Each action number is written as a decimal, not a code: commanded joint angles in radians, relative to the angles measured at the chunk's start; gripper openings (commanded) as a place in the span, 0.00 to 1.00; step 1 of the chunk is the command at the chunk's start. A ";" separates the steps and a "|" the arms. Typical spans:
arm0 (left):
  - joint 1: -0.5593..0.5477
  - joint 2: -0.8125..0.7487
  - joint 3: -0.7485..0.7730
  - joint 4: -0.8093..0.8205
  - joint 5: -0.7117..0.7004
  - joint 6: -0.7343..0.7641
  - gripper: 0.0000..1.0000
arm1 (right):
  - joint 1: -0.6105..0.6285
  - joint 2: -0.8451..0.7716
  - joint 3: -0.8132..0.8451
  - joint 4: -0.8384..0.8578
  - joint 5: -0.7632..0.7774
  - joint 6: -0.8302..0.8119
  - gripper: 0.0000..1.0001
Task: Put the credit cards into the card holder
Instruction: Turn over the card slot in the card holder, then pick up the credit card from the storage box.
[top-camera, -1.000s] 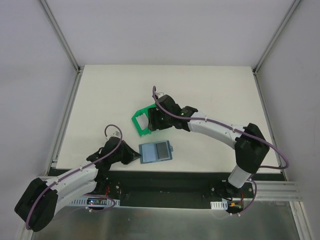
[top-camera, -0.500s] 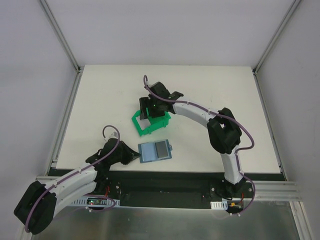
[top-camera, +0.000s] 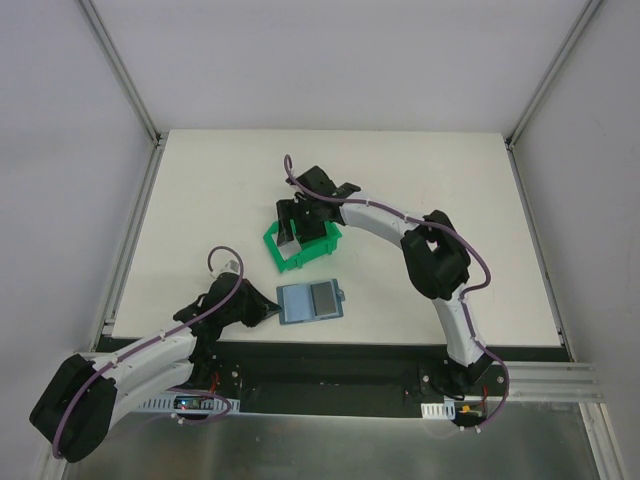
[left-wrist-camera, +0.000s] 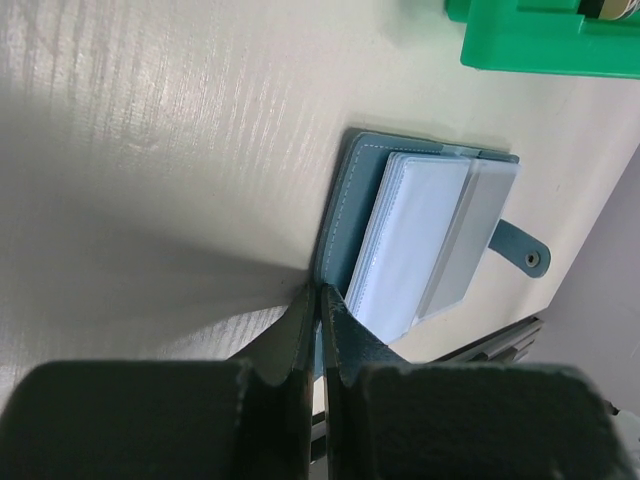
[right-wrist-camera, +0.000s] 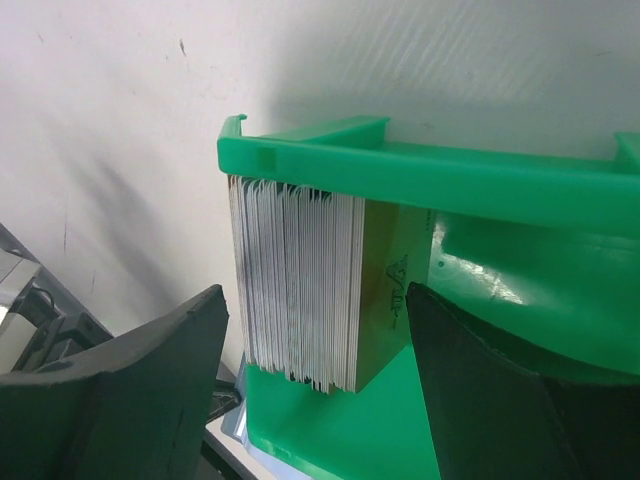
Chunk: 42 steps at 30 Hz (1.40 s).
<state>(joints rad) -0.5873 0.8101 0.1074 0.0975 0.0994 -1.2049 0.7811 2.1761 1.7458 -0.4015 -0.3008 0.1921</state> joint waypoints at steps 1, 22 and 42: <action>0.012 0.012 0.017 -0.027 -0.018 0.033 0.00 | 0.000 -0.002 0.044 0.006 -0.069 -0.006 0.74; 0.015 0.026 0.025 -0.025 0.002 0.047 0.00 | -0.008 -0.082 0.011 0.013 -0.054 -0.025 0.45; 0.015 0.038 0.029 -0.021 0.016 0.051 0.00 | -0.014 -0.110 0.000 -0.011 -0.009 -0.040 0.18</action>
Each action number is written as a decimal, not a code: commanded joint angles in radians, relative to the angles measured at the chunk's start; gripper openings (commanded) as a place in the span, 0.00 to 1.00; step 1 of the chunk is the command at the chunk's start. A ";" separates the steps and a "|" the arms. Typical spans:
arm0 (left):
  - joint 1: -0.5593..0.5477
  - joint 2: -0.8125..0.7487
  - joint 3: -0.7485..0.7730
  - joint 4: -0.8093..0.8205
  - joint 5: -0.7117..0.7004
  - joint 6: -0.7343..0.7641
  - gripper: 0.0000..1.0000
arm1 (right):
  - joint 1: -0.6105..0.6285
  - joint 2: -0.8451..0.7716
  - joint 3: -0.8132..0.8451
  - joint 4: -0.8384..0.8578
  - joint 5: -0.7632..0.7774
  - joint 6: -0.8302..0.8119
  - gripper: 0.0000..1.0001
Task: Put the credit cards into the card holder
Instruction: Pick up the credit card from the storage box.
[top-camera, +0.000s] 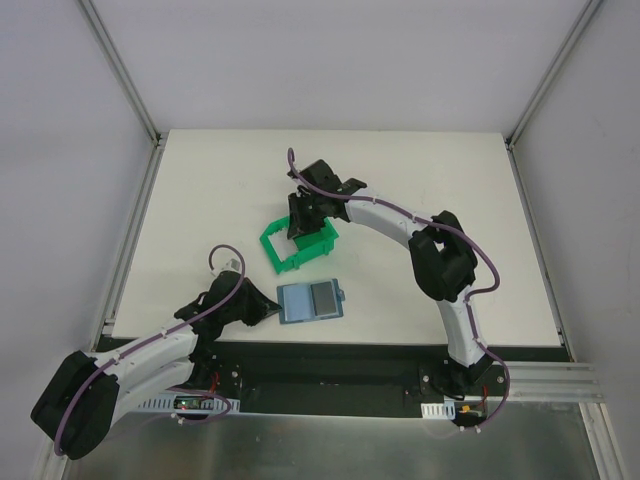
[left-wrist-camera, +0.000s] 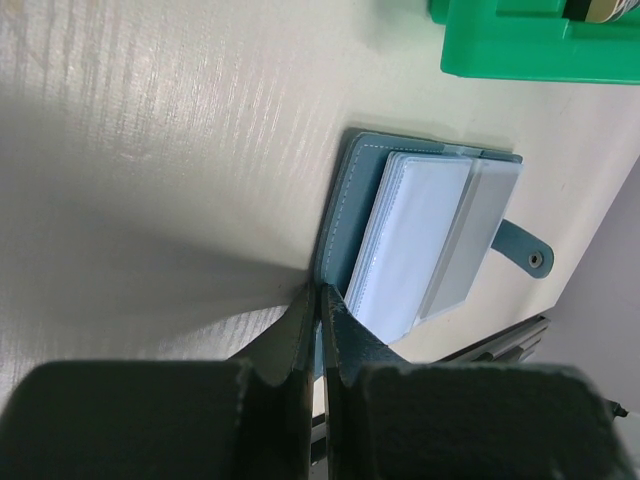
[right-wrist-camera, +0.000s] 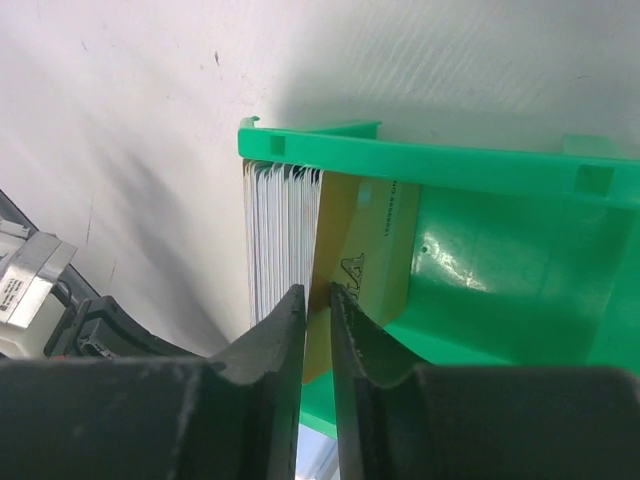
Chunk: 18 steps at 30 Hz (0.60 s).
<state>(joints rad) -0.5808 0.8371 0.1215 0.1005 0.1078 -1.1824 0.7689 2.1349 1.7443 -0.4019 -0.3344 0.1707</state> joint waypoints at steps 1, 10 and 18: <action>0.009 0.011 0.015 -0.024 0.010 0.029 0.00 | -0.003 -0.072 0.004 -0.014 0.043 -0.022 0.16; 0.009 0.010 0.017 -0.024 0.013 0.032 0.00 | 0.001 -0.058 0.037 -0.097 0.181 -0.085 0.07; 0.009 0.016 0.015 -0.025 0.013 0.033 0.00 | 0.006 -0.010 0.031 -0.101 0.172 -0.089 0.06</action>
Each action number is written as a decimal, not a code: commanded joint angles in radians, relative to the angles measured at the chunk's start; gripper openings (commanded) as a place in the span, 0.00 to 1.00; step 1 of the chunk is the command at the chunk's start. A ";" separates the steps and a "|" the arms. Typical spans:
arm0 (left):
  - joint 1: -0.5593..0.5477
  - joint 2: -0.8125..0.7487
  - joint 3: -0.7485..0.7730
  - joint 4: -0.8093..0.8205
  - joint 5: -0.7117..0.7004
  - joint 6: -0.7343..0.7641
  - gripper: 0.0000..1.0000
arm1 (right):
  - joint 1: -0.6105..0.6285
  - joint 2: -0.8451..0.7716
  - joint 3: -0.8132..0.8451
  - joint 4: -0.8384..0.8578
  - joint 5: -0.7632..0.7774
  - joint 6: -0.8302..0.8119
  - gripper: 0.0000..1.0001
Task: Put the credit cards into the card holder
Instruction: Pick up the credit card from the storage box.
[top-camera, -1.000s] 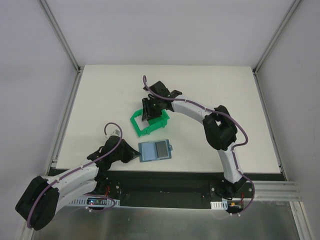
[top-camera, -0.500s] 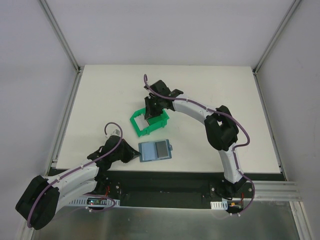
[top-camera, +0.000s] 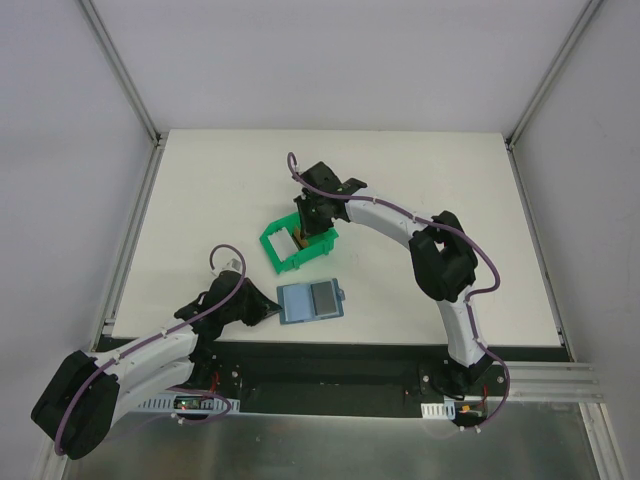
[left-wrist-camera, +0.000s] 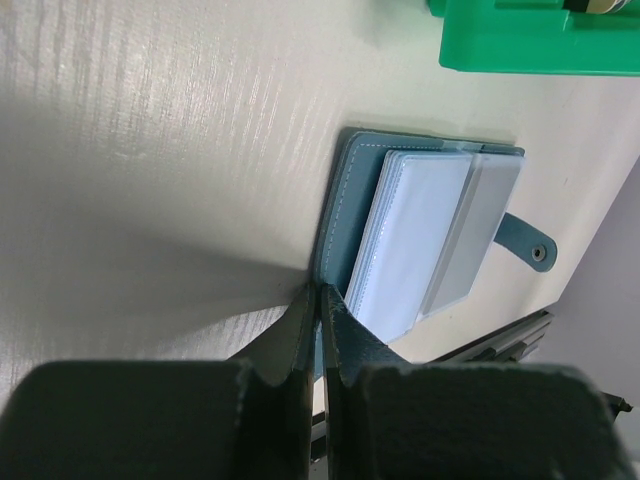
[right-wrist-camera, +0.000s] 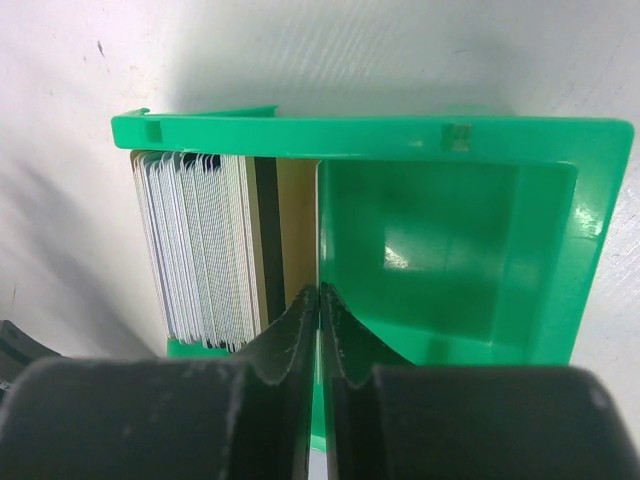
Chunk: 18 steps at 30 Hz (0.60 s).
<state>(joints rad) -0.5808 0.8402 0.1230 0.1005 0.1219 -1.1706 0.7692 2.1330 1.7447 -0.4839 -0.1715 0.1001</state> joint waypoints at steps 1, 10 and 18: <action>0.009 0.014 0.013 -0.024 0.001 0.022 0.00 | 0.005 -0.005 0.030 -0.013 0.001 -0.017 0.07; 0.009 0.017 0.012 -0.024 -0.002 0.020 0.00 | 0.008 0.019 0.045 -0.027 -0.005 -0.030 0.12; 0.010 0.022 0.012 -0.024 -0.002 0.022 0.00 | 0.008 0.050 0.095 -0.048 -0.017 -0.040 0.15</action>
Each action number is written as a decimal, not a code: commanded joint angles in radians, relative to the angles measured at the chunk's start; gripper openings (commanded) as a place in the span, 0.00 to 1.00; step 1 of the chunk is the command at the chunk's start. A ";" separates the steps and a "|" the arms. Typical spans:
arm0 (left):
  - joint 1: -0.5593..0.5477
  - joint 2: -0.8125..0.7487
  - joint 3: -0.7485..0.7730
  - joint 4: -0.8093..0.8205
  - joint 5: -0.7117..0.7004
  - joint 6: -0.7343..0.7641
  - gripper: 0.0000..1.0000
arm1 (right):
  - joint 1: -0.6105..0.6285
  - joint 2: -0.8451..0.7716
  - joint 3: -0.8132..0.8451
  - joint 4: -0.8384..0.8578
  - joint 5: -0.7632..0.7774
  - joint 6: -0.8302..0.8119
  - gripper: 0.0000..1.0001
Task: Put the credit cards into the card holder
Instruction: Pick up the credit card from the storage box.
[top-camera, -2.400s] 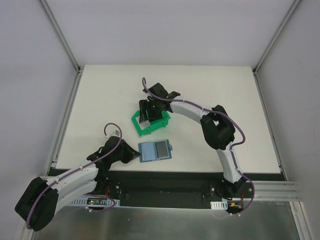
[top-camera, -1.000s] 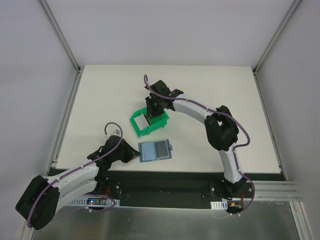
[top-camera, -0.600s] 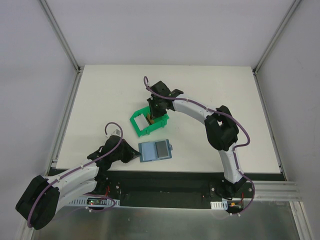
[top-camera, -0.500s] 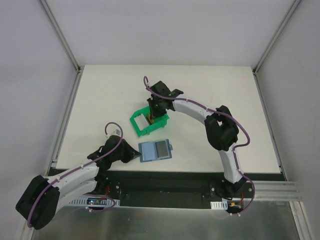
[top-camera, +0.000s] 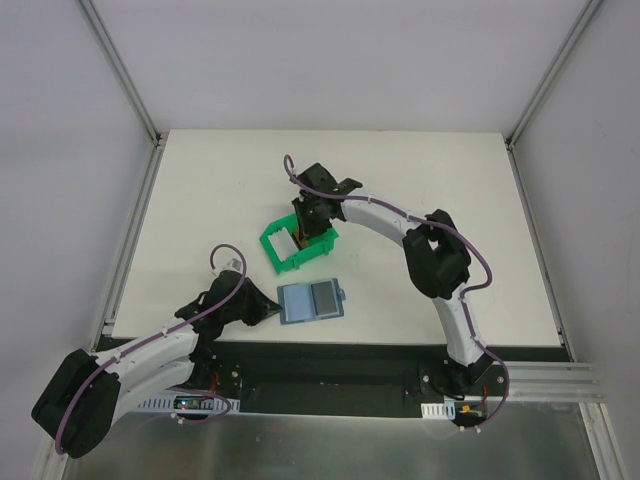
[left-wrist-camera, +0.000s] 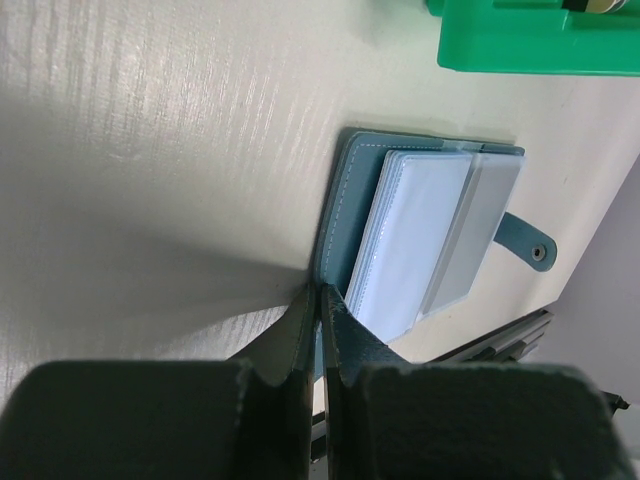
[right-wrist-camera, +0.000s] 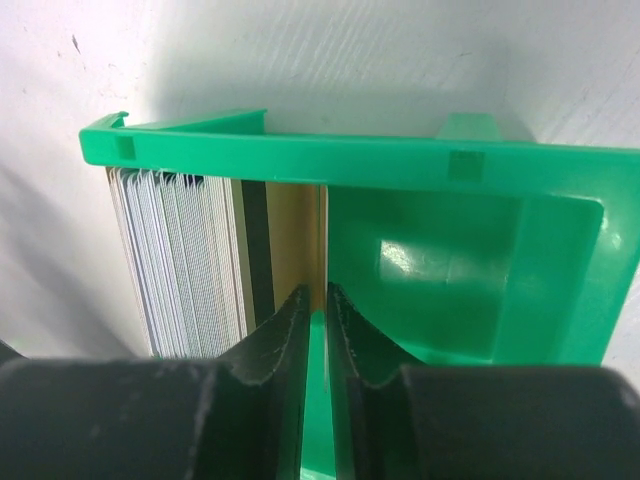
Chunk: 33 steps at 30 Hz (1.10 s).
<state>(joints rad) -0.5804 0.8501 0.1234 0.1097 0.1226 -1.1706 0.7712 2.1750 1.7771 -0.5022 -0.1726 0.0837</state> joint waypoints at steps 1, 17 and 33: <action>0.010 0.013 0.012 -0.034 0.000 0.022 0.00 | 0.008 0.009 0.067 -0.032 -0.024 -0.024 0.14; 0.011 0.001 0.007 -0.033 0.011 0.022 0.00 | 0.074 -0.279 -0.050 0.014 0.339 -0.130 0.00; 0.011 -0.009 0.007 -0.041 0.037 0.026 0.00 | 0.408 -0.351 -0.171 -0.076 1.074 0.014 0.00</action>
<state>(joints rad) -0.5804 0.8494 0.1246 0.1074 0.1410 -1.1667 1.1408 1.8782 1.6352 -0.5331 0.6727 0.0166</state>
